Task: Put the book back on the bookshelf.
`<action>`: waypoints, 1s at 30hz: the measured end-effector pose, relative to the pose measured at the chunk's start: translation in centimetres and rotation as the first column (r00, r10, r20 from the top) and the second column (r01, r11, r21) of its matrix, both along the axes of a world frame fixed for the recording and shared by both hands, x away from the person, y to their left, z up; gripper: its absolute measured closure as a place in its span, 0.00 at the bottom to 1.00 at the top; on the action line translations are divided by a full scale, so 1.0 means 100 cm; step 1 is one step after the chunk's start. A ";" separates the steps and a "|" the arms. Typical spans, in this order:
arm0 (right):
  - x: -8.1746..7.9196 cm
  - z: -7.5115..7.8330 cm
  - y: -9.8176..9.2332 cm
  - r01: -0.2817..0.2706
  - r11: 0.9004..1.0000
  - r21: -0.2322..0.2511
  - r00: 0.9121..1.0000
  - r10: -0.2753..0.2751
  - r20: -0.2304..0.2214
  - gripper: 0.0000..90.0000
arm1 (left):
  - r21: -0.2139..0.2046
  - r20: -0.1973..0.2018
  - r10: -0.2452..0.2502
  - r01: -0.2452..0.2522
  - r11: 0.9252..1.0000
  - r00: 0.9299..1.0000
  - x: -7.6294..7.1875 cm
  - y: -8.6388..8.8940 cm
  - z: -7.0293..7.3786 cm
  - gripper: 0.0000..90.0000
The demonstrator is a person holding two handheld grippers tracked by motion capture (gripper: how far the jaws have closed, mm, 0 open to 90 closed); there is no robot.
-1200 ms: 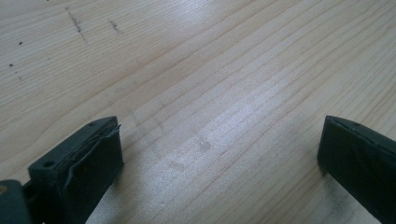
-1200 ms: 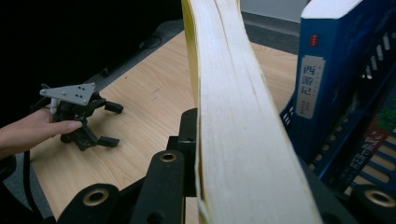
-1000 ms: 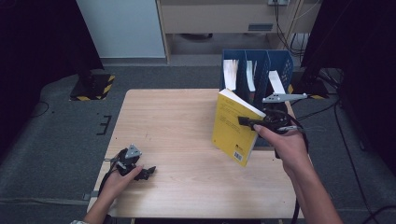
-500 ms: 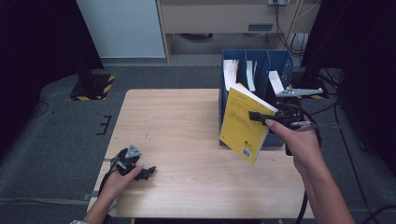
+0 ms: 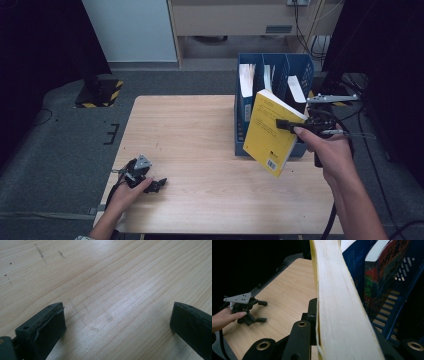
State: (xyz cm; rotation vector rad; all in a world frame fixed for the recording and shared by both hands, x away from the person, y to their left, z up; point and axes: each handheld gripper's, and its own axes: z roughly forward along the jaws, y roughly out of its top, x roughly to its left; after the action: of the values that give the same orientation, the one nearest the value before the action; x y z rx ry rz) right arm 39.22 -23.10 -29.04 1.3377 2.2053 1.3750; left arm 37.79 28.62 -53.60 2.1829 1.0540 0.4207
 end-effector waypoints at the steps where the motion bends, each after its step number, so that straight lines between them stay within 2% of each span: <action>1: 0.000 0.000 -0.001 -0.001 1.000 0.000 1.000 0.001 0.004 0.84 | 0.000 0.000 0.000 0.000 1.000 1.000 0.000 0.000 0.000 0.00; 10: -0.007 0.004 -0.015 0.030 0.999 0.011 1.000 -0.030 0.002 0.84 | 0.000 0.000 0.000 0.000 1.000 1.000 0.000 0.000 0.000 0.00; 16: -0.010 0.016 -0.025 0.061 0.998 0.018 0.998 -0.061 0.021 0.84 | 0.000 0.001 0.000 0.000 1.000 1.000 0.000 0.000 0.000 0.00; 22: -0.004 0.028 -0.030 0.097 0.995 0.013 0.994 -0.097 0.041 0.84 | -0.004 0.002 0.003 -0.003 1.000 1.000 0.000 0.000 0.000 0.00; 30: 0.005 0.035 -0.033 0.135 0.991 -0.010 0.990 -0.134 0.043 0.84 | -0.002 0.002 0.001 -0.001 1.000 1.000 0.000 0.000 0.000 0.00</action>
State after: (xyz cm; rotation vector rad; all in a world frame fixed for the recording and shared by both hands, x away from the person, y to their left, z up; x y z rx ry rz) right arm 39.69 -26.38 -25.58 1.4110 2.0523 1.3261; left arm 37.81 28.59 -53.61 2.1794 1.0544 0.4220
